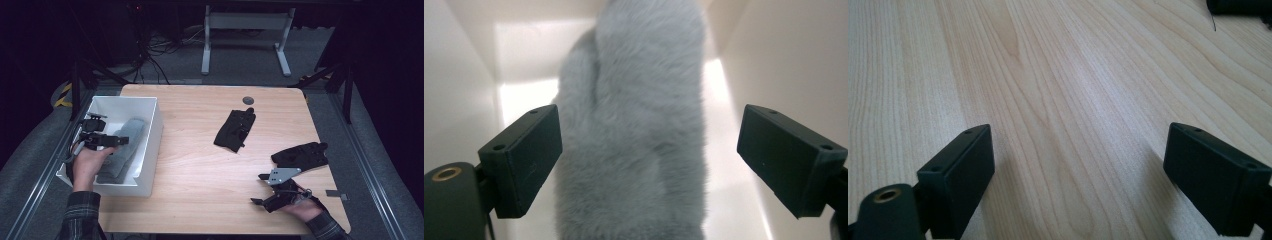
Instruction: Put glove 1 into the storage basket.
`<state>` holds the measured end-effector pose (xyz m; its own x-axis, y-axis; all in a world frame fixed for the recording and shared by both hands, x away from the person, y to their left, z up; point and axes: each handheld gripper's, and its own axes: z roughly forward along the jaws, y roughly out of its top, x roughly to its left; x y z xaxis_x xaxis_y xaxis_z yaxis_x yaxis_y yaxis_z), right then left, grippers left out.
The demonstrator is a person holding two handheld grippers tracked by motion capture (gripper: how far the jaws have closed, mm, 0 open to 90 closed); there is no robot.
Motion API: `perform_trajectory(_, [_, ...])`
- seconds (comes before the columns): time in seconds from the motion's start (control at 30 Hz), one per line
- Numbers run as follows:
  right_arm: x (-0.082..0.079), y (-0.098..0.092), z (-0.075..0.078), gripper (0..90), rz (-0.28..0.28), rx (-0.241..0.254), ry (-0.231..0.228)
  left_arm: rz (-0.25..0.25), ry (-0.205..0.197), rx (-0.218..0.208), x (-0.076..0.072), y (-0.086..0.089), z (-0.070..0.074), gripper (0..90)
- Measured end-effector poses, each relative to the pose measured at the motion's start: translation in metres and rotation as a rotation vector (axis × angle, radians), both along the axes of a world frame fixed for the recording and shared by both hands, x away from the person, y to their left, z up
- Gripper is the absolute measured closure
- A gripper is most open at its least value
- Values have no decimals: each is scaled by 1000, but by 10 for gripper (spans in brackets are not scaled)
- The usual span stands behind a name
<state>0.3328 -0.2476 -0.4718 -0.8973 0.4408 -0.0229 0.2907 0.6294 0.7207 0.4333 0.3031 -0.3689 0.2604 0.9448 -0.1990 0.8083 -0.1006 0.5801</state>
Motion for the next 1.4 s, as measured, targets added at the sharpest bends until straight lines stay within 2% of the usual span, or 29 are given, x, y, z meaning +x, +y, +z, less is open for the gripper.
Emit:
perform_trajectory(0.17, [0,0,0,133,-1,0,0,-51,-61,-7,-3,-16,23,119])
perform_trajectory(0.4, [0,0,0,132,0,-1,0,-140,-124,-25,-7,-43,50,120])
perform_trajectory(0.57, [0,0,0,132,0,0,0,-214,-157,-36,-9,-69,62,122])
perform_trajectory(0.67, [0,0,0,132,0,0,0,-267,-181,-38,-11,-90,67,126])
perform_trajectory(0.87, [0,0,0,129,2,-2,0,-345,-192,-42,-13,-123,70,126])
perform_trajectory(0.9, [0,0,0,128,1,-2,0,-345,-192,-42,-13,-123,70,126])
perform_trajectory(1.03, [0,0,0,121,-1,-4,-2,-394,-197,-43,-15,-148,67,126])
perform_trajectory(1.2, [0,1,0,86,-9,-9,-3,-453,-189,-42,-17,-173,57,119])
perform_trajectory(1.4, [1,1,-1,25,-18,-23,1,-501,-185,-50,-21,-193,42,115])
